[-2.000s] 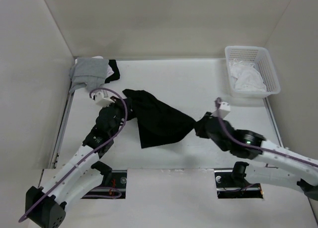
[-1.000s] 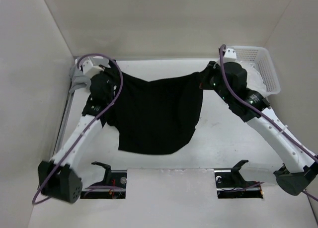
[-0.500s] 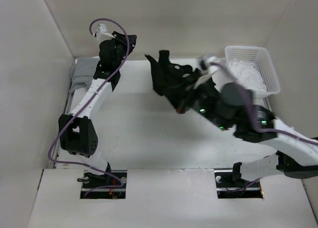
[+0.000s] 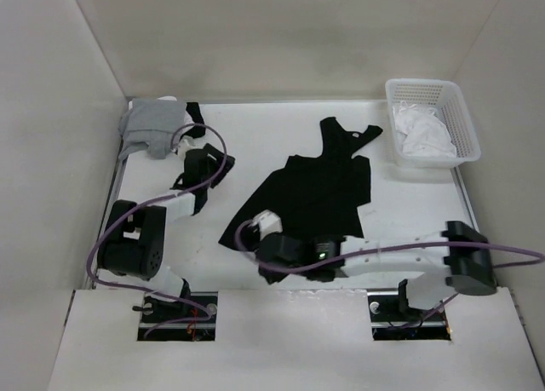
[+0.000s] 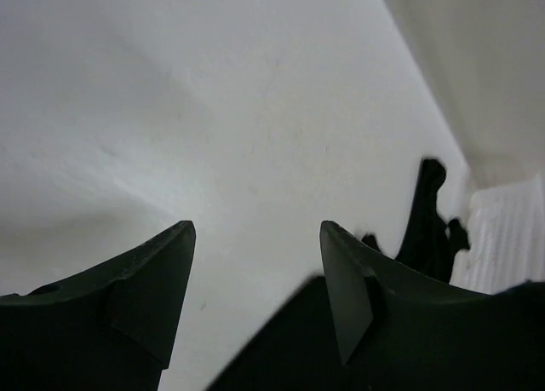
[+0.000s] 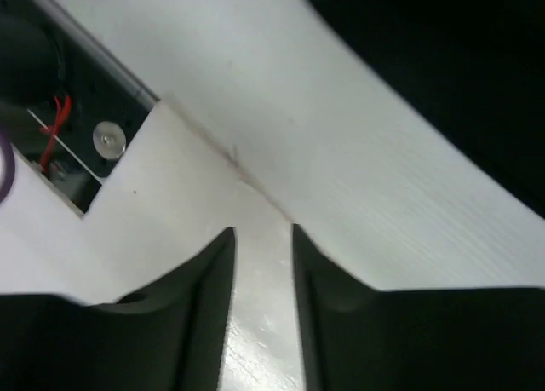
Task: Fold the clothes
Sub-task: Flatten the tank top out
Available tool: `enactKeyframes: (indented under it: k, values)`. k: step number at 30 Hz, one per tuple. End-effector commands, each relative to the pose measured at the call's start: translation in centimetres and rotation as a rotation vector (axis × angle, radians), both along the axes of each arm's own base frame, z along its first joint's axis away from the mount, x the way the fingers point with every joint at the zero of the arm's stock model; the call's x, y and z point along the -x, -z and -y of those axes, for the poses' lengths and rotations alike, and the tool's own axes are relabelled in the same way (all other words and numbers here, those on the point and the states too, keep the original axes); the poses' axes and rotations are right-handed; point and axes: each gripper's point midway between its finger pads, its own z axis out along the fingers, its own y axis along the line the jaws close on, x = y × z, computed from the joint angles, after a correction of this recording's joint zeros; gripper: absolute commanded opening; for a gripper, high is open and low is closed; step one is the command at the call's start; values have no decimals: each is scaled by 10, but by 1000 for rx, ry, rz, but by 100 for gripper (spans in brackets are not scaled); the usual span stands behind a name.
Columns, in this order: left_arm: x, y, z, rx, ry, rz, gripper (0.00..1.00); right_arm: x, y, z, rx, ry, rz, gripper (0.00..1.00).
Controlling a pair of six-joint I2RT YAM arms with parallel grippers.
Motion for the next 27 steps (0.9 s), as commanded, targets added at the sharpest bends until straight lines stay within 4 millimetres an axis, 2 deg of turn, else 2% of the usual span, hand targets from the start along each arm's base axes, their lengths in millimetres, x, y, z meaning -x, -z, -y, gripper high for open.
enactKeyframes:
  k: [1,2,4,5,7,9,11,14,16,20,24,27]
  values:
    - [13,-54,29,-74,84,208,58,-65,-75,29,-316,262,23,32]
    - [21,-45,35,-104,104,190,58,-81,-70,46,-319,326,34,26]
    - [45,-22,44,-191,145,136,58,-120,-52,92,-307,489,47,4]
    - [57,-15,47,-239,165,118,57,-140,-42,116,-294,570,57,2]
    - [80,-7,49,-333,192,101,56,-181,-21,158,-256,711,61,4]
    - [102,-7,44,-416,196,90,53,-203,-12,171,-249,734,65,15]
    - [123,-7,39,-481,200,63,45,-221,-12,173,-282,738,73,20]
    - [155,11,21,-539,199,-43,33,-228,-15,173,-316,745,90,25]
    - [174,23,5,-518,171,-123,33,-224,-21,170,-352,739,93,26]
    - [205,37,-10,-475,140,-248,46,-206,-30,167,-399,706,108,28]
    - [225,53,-13,-429,129,-377,49,-191,-35,173,-437,698,118,29]
    - [228,59,-7,-418,145,-409,48,-183,-36,177,-461,686,130,30]
